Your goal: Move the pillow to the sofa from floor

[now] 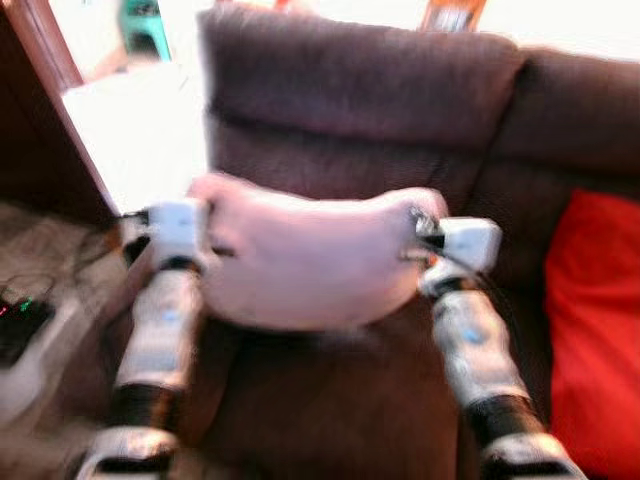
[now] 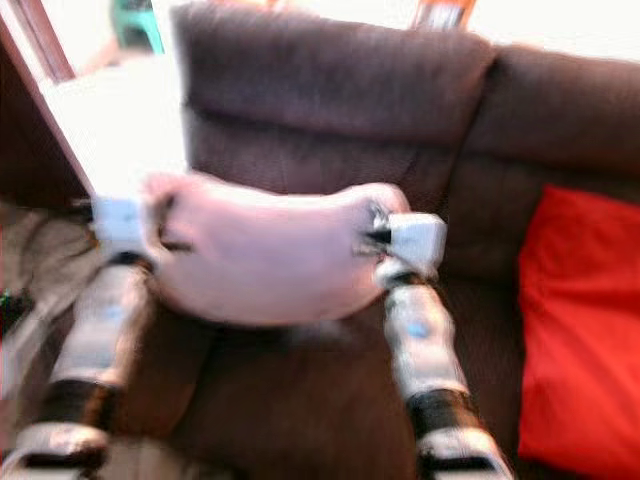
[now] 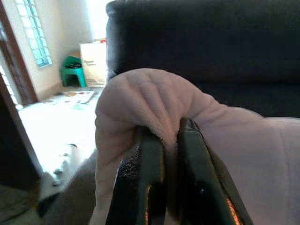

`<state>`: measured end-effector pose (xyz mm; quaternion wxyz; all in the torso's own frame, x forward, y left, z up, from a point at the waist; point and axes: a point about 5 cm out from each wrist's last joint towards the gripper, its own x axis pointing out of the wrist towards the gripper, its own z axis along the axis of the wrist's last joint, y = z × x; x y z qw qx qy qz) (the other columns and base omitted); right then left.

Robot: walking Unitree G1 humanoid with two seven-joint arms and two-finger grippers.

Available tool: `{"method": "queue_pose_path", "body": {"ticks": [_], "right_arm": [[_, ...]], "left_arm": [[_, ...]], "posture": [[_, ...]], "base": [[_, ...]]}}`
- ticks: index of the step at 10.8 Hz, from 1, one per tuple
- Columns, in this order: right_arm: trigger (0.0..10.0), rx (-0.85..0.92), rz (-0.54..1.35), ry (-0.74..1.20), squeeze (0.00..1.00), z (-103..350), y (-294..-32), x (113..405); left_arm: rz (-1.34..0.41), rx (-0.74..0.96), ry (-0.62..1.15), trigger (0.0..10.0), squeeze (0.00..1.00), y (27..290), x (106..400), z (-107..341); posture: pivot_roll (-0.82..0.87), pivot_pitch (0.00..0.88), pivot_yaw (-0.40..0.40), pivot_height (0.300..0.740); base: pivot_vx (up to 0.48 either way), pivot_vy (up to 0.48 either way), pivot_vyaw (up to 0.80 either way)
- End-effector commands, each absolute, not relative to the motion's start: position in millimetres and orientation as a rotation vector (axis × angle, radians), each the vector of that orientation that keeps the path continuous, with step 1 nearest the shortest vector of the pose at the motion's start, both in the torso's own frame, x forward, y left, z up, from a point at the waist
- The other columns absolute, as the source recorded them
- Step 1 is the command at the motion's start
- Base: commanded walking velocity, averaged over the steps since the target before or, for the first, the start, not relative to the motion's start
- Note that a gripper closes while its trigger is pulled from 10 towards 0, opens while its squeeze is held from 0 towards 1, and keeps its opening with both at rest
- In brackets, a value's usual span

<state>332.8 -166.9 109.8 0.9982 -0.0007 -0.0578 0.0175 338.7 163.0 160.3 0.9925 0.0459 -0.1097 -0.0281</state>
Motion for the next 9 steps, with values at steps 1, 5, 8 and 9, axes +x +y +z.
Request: {"method": "queue_pose_path", "body": {"ticks": [1, 5, 8, 9], "right_arm": [[10.0, -0.002, 0.053, -0.173, 0.0, 123, -161, 337], [10.0, -0.012, 0.021, -0.062, 0.0, 114, -169, 347], [10.0, 0.022, -0.008, -0.066, 0.0, 133, -173, 367], [10.0, 0.021, -0.004, -0.062, 0.0, 134, -170, 370]], "left_arm": [[-0.012, 0.103, -0.269, 10.0, 0.0, 175, 339, 173], [-0.031, 0.018, -0.232, 10.0, 0.0, 171, 340, 170], [-0.124, -0.068, -0.18, 10.0, 0.0, 163, 340, 165], [-0.105, -0.093, -0.183, 10.0, 0.0, 166, 341, 167]], "posture": [[0.12, 0.024, -0.071, 0.74], [0.12, 0.035, -0.084, 0.74], [0.13, 0.033, -0.09, 0.74], [0.13, 0.032, -0.091, 0.74]], "base": [[0.0, 0.0, 0.78], [0.0, 0.0, 0.39], [0.0, 0.0, 0.0], [0.0, 0.0, 0.0]]}}
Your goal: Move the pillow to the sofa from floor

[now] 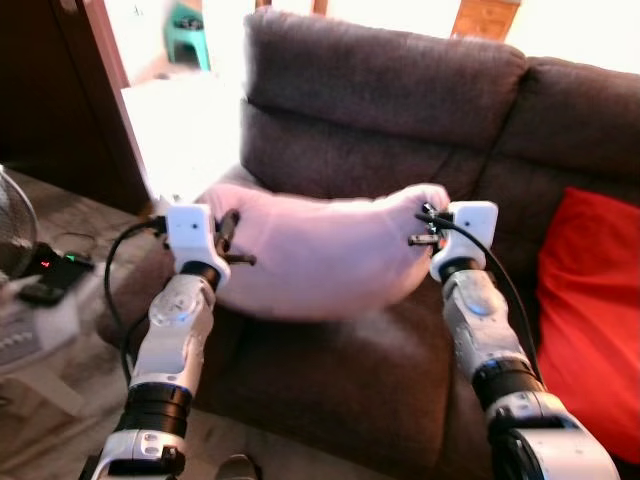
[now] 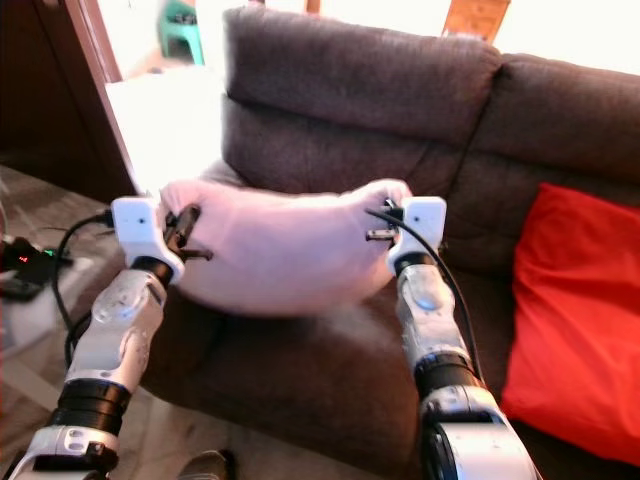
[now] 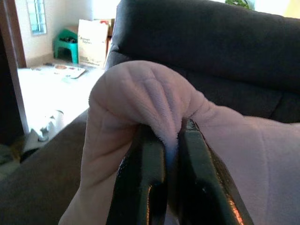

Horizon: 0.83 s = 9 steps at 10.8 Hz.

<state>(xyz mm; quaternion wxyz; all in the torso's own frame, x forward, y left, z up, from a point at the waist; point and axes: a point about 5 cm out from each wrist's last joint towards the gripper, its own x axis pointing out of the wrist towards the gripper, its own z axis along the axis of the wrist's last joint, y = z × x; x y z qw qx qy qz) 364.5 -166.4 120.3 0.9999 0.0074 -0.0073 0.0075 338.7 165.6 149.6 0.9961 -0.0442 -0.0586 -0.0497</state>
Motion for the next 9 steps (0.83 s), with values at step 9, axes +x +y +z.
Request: {"method": "queue_pose_path", "body": {"ticks": [9], "right_arm": [[10.0, -0.038, -0.029, 0.09, 0.0, 150, -174, 396]], "left_arm": [[-0.205, -0.124, -0.144, 10.0, 0.0, 151, 350, 175]], "posture": [[0.14, 0.056, -0.116, 0.74]], "base": [[0.0, 0.0, 0.0]]}}
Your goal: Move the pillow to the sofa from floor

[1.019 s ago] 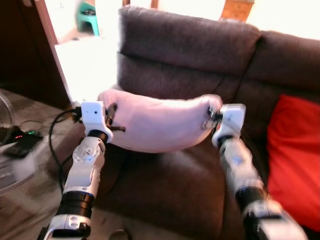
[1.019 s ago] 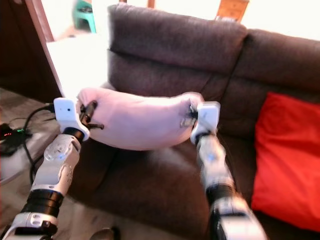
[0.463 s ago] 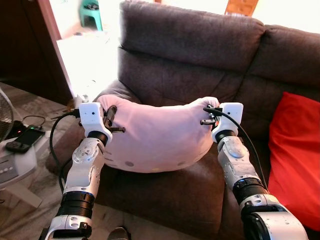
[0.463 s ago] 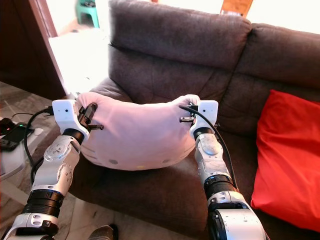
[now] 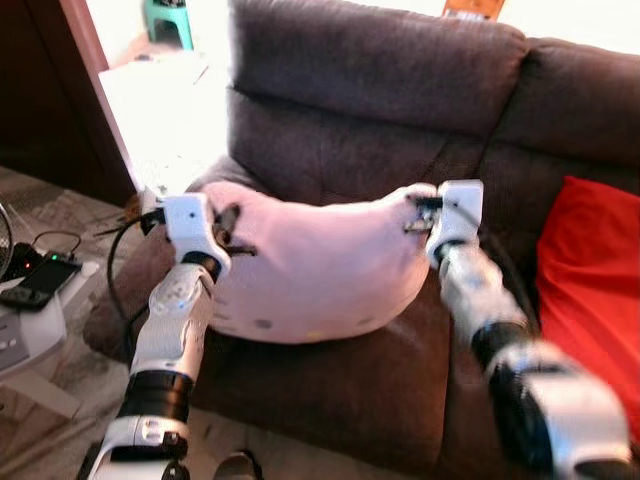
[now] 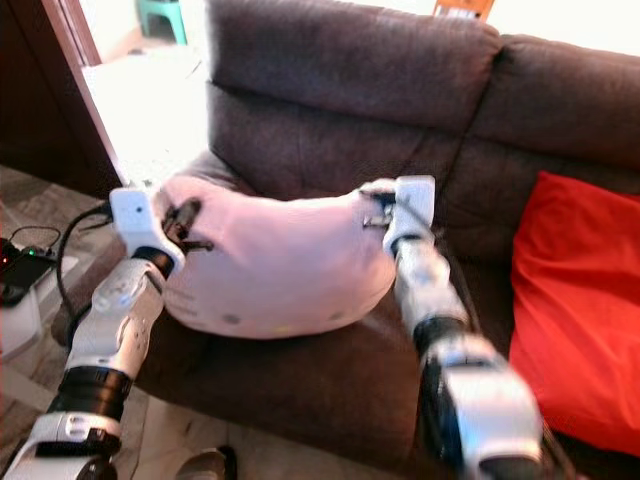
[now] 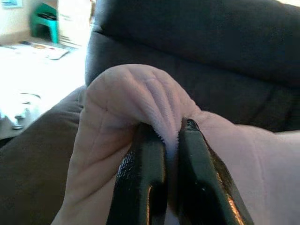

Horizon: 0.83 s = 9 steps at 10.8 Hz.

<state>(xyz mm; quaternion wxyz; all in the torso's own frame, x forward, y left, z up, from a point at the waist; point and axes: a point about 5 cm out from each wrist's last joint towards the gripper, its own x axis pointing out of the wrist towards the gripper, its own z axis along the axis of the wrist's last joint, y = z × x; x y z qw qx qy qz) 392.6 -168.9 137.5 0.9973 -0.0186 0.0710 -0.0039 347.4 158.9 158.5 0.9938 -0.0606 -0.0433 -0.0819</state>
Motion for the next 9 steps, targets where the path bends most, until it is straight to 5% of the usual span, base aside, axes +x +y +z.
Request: {"method": "queue_pose_path", "body": {"ticks": [1, 4, 9], "right_arm": [[10.0, -0.048, -0.02, 0.102, 0.0, 157, -171, 401], [10.0, -0.056, 0.07, 0.081, 0.0, 186, -148, 414], [10.0, -0.026, 0.159, 0.105, 0.0, 195, -108, 416]], "left_arm": [[-0.222, -0.122, -0.149, 10.0, 0.0, 150, 349, 176], [-0.168, -0.194, -0.173, 10.0, 0.0, 158, 348, 183], [-0.457, -0.326, -0.176, 10.0, 0.0, 137, 311, 198]], "posture": [[0.15, 0.07, -0.127, 0.74], [0.18, 0.104, -0.168, 0.74], [0.23, 0.156, -0.205, 0.74]], "base": [[0.0, 0.0, 0.0], [0.0, 0.0, 0.0], [0.0, 0.0, 0.0]]}}
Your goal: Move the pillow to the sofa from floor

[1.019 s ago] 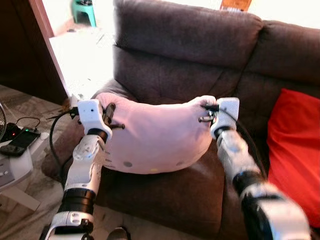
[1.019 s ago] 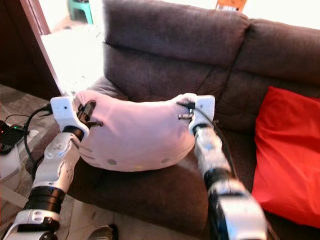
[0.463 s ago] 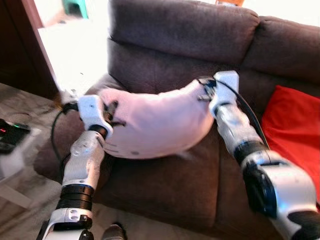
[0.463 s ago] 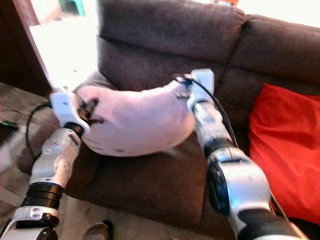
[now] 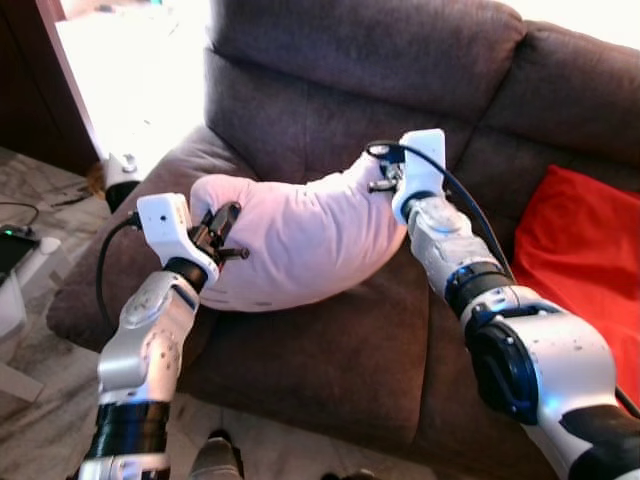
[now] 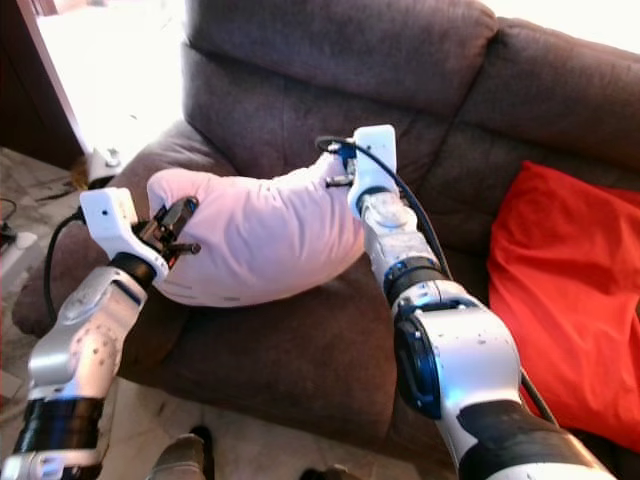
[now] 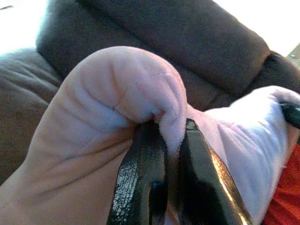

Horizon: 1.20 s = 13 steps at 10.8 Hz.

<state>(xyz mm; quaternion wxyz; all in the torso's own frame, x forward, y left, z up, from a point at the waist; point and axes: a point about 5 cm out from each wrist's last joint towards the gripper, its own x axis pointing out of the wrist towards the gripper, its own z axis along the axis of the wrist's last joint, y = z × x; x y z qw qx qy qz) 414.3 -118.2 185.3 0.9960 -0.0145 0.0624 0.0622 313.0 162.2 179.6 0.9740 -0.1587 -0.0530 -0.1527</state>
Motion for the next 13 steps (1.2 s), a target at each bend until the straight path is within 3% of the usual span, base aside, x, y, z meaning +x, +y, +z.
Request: {"method": "queue_pose_path", "body": {"ticks": [1, 2, 3, 4, 13], "right_arm": [[10.0, -0.022, 0.164, 0.111, 0.0, 195.7, -105.4, 416.5], [10.0, -0.02, 0.165, 0.115, 0.0, 195.6, -104.6, 416.5], [10.0, 0.02, 0.168, 0.114, 0.21, 197.1, -103.9, 416.8], [10.0, 0.039, 0.175, 0.112, 1.0, 197.8, -103.5, 416.9], [10.0, 0.076, 0.183, 0.104, 1.0, 197.5, -99.7, 416.3]], "left_arm": [[-0.488, -0.325, -0.17, 10.0, 0.0, 131.9, 306.7, 199.6], [-0.494, -0.337, -0.162, 10.0, 0.0, 130.8, 303.7, 201.2], [-0.484, -0.347, -0.159, 10.0, 0.0, 131.2, 303.6, 202.9], [-0.476, -0.352, -0.155, 10.0, 0.0, 132.0, 303.6, 203.2], [-0.412, -0.363, -0.105, 10.0, 0.0, 135.7, 307.6, 195.9]], "posture": [[0.23, 0.159, -0.205, 0.74], [0.24, 0.161, -0.205, 0.74], [0.24, 0.162, -0.205, 0.74], [0.23, 0.162, -0.204, 0.74], [0.24, 0.162, -0.193, 0.74]], "base": [[0.0, 0.0, 0.0], [0.0, 0.0, 0.0], [0.0, 0.0, 0.0], [0.0, 0.0, 0.0], [0.0, 0.0, 0.0]]}}
